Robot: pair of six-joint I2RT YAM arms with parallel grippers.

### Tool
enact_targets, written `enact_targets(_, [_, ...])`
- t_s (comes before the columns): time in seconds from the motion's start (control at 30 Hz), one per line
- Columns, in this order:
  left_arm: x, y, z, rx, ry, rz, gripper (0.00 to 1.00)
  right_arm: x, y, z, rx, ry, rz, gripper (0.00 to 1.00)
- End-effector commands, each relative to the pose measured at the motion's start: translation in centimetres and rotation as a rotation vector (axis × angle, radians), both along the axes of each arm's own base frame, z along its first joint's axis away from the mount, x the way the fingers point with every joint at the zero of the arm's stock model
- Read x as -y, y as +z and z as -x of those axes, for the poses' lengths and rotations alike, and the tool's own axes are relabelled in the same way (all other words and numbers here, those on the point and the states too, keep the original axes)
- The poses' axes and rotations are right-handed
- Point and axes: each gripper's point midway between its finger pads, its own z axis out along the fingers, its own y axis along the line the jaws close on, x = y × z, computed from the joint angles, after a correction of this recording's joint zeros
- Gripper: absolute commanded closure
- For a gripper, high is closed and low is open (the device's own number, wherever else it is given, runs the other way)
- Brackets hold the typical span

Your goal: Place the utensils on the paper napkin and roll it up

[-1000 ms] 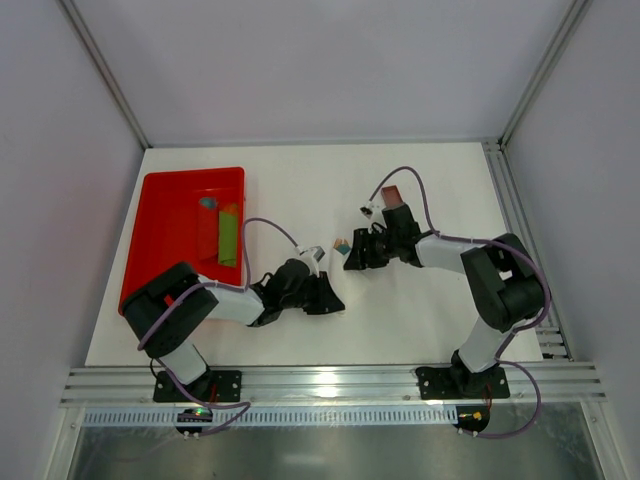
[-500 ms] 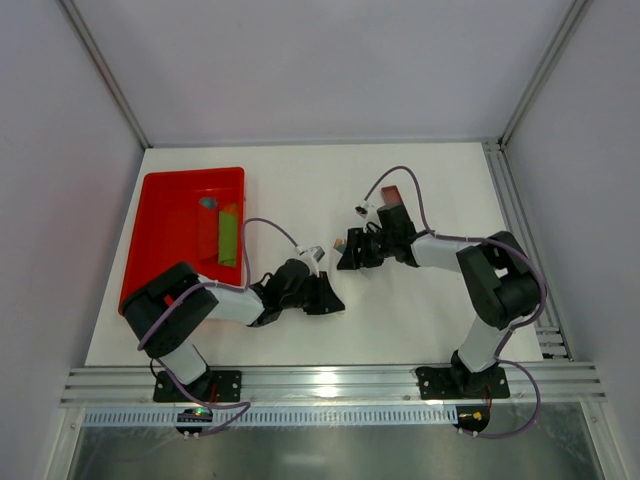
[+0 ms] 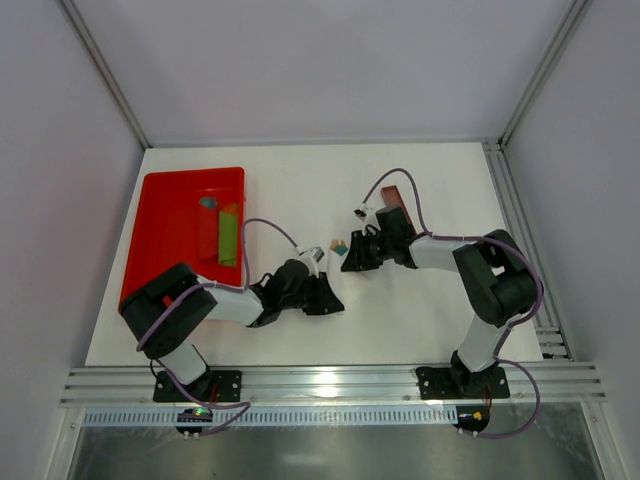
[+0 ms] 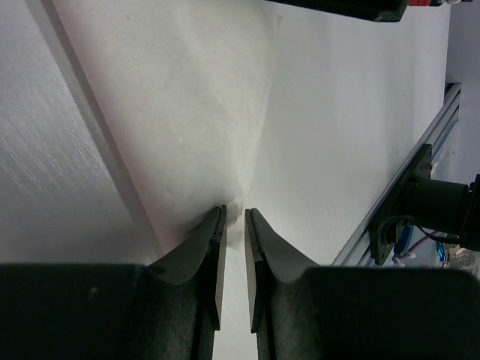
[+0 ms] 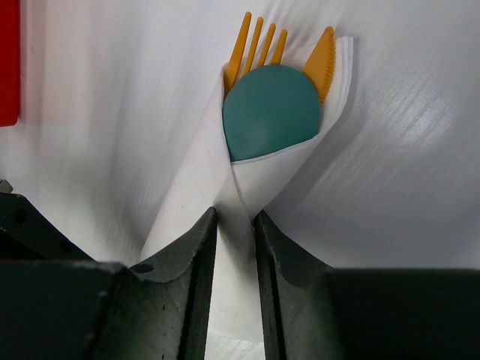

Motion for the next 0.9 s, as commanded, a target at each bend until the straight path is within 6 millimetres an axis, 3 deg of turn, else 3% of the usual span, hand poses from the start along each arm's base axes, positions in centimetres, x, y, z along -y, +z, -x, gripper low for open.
enact_targets(0.0, [-1.4,-1.5,1.0,-0.016,-0.005,-0.071,0.8,0.4,-1.4,0.8,-0.019,0.018,0.025,0.73])
enact_targets(0.3, [-1.2,0.0,0.6,-0.011,0.004,-0.075,0.73,0.0,-0.9,0.9,-0.009,0.038,-0.067,0.96])
enact_targets(0.37, [-0.6,2.3,-0.5,0.03,0.013,-0.067,0.71,-0.1,-0.7,0.9,-0.001,0.045,-0.08,0.96])
enact_targets(0.4, [-1.3,2.3,-0.9,0.04,0.026,-0.117,0.68,-0.2,-0.5,1.1,-0.003,0.051,-0.092,0.96])
enact_targets(0.47, [-1.1,5.2,-2.2,0.103,0.045,-0.112,0.62,-0.2,-0.3,1.1,0.003,0.055,-0.102,0.96])
enact_targets(0.6, [-3.0,6.3,-4.2,0.133,0.075,-0.181,0.49,-0.5,1.0,1.1,0.036,0.072,-0.136,0.96])
enact_targets(0.7, [-4.5,6.2,-4.8,0.091,0.077,-0.175,0.46,-0.6,2.0,1.1,0.055,0.075,-0.154,0.96])
enact_targets(0.87, [-4.7,6.9,-4.7,0.055,0.027,-0.098,0.43,-0.7,3.5,1.3,0.086,0.087,-0.175,0.96])
